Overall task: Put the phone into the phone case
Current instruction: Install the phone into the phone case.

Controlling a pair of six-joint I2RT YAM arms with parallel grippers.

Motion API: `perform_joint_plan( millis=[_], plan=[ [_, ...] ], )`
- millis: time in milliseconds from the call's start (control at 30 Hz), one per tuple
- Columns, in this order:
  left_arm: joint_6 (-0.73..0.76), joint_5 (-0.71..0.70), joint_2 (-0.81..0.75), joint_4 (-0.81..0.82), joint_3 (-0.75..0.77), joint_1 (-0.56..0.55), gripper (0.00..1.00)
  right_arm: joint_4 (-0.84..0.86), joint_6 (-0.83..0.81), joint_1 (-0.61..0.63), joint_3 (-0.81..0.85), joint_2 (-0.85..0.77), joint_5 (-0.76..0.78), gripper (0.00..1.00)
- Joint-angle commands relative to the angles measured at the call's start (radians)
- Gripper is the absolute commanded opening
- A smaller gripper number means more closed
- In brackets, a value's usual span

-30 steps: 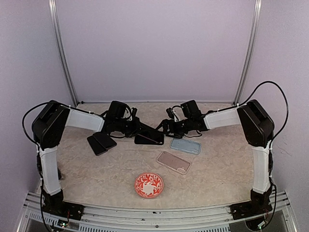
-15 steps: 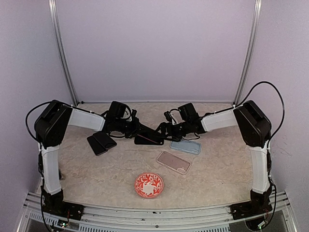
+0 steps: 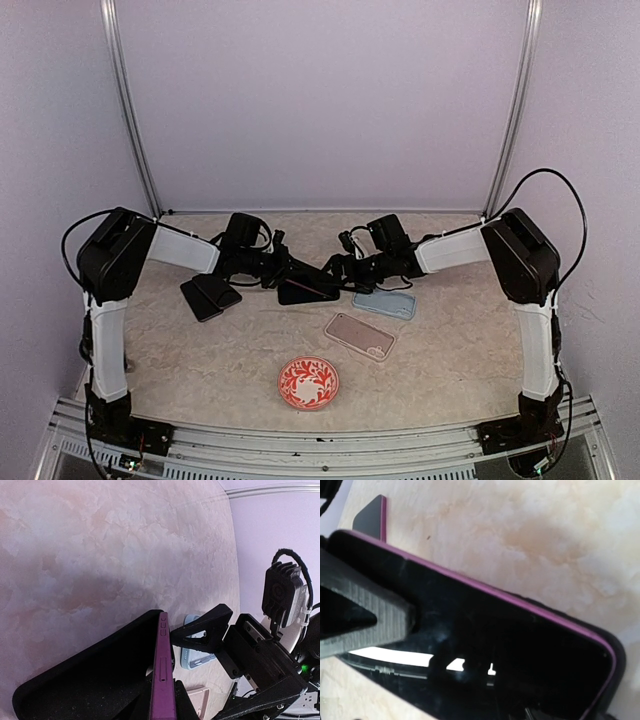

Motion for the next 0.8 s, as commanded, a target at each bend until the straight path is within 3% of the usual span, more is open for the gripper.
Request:
perform_joint_plan(
  millis=[0,500,767],
  plan=[
    [-0.027,-0.004,0.034,-0.005,-0.002,-0.008,0.0,0.0,0.001,0.024,0.009,0.022,0.008,1.0],
    [-0.159,-0.117,-0.051,-0.006,-0.13,-0.013,0.0,0.013,0.013,0.028,-0.039,-0.006,0.037,1.0],
    [-0.225,-0.107,-0.021,0.039,-0.139,-0.026,0.0,0.013,0.017,0.043,-0.035,0.001,0.027,1.0]
  ],
)
